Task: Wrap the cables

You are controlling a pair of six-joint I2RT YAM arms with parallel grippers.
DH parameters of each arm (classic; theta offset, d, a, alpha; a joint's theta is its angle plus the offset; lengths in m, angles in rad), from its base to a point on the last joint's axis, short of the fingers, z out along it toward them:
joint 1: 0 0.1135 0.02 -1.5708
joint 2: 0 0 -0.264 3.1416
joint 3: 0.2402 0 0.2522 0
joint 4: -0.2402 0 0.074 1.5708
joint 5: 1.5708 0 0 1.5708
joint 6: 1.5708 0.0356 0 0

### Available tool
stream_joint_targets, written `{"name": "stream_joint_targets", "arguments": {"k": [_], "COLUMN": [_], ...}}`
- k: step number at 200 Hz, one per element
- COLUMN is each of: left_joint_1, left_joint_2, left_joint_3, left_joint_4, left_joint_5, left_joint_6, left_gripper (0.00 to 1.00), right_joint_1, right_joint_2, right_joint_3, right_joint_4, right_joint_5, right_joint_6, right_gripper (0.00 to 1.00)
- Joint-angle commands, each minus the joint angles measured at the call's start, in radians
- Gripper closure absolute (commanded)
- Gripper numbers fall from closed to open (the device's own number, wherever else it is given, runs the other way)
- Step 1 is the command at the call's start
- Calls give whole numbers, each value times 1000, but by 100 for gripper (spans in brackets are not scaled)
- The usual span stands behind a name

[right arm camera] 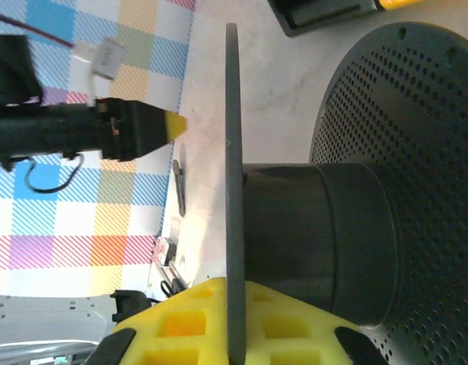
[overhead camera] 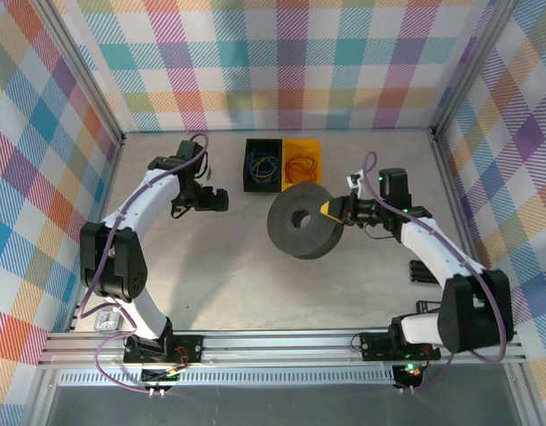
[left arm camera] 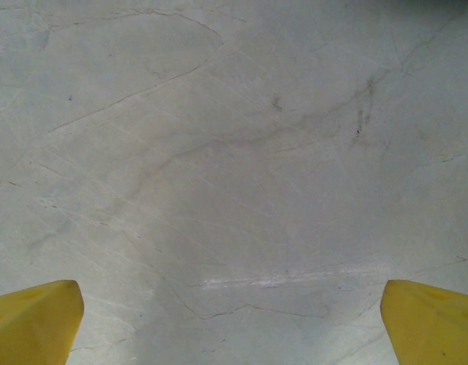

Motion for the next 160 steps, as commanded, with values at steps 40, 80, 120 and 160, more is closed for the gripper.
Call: {"name": "stream_joint_targets", "arguments": {"k": [40,80,120,160], "left_joint_1": [-13,-14,-14,-16], "left_joint_2": [-51,-53,-42,-40], "left_joint_3": [-15,-16,-7,-11], "left_joint_4": [-17,-14,-15,-13], "left_joint_5": [-17,-14,-11,-8], "left_joint_6": [11,9,12,13], "left_gripper": [0,0,0,0], "right_joint_1": [66,78,78,80], "right_joint_2": [276,355,367,354], "right_joint_3": [-38,-66,-60,-11], "right_joint_4": [362,348,250,120], "right_joint_5": [-27,24,66,104], "right_joint_6": [91,55,-12,-75], "right_gripper": [100,100,86,76]}}
